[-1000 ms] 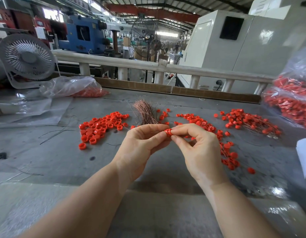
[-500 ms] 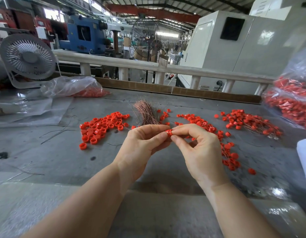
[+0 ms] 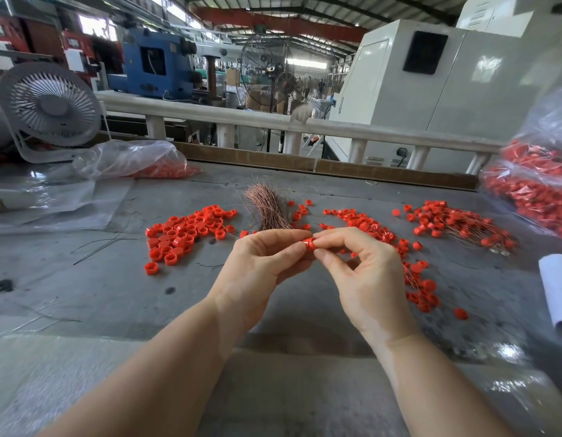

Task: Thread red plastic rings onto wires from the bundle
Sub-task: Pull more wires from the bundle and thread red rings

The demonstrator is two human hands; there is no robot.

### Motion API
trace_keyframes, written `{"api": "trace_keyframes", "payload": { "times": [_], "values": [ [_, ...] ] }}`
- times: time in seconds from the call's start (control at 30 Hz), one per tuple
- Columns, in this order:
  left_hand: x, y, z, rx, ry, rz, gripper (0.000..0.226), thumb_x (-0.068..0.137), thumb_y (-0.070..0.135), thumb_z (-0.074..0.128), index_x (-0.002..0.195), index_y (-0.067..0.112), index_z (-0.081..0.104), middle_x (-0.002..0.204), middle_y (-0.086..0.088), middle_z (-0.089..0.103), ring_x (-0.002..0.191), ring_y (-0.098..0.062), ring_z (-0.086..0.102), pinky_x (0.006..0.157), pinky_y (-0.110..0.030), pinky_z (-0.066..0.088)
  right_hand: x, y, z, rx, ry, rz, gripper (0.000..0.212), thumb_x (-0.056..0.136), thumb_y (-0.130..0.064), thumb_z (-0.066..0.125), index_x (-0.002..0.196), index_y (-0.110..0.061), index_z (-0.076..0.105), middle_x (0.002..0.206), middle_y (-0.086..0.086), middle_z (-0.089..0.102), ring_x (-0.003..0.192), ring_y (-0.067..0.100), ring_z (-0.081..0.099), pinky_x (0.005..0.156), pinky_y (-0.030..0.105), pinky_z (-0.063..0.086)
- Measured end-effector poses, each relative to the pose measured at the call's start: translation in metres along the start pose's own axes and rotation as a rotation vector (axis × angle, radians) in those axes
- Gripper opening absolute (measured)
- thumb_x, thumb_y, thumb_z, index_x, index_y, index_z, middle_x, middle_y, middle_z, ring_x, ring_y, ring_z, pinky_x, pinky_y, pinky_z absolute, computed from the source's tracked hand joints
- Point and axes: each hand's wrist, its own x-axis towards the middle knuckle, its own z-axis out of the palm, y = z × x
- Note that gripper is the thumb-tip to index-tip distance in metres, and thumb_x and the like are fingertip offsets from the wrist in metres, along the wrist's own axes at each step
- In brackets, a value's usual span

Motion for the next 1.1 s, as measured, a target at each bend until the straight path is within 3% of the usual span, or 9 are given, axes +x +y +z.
{"api": "trace_keyframes", "payload": {
  "times": [0.5,0.97,1.1],
  "values": [
    [-0.0014,0.0011,0.0001,-0.019,0.021,-0.038,0.013,0.082,-0.005,0.056,0.086,0.002,0.066,0.072,-0.008,0.071,0.064,-0.012,0.068,0.061,-0.018,0.055,-0.0016,0.0012,0.0032,-0.059,-0.02,-0.012,0.008,0.077,0.0,0.07,0.077,-0.008,0.069,0.077,-0.005,0.063,0.075,0.0,0.054,0.067,0.006,0.037],
    [-0.0014,0.0032,-0.0005,-0.056,0.025,-0.105,0.016,0.083,-0.005,0.054,0.091,0.0,0.067,0.076,-0.011,0.072,0.068,-0.014,0.07,0.063,-0.019,0.056,-0.002,0.0009,0.0035,-0.091,-0.018,0.005,0.009,0.079,-0.001,0.069,0.078,-0.01,0.069,0.077,-0.005,0.062,0.077,0.004,0.054,0.066,0.006,0.037],
    [-0.0019,0.003,0.0003,-0.06,0.033,-0.114,0.016,0.083,-0.005,0.054,0.091,0.0,0.067,0.076,-0.011,0.072,0.068,-0.015,0.07,0.064,-0.02,0.057,-0.0032,0.0006,0.0035,-0.13,-0.02,-0.021,0.007,0.079,-0.002,0.069,0.079,-0.009,0.068,0.077,-0.004,0.062,0.074,0.006,0.053,0.067,0.014,0.043]
  ]
}}
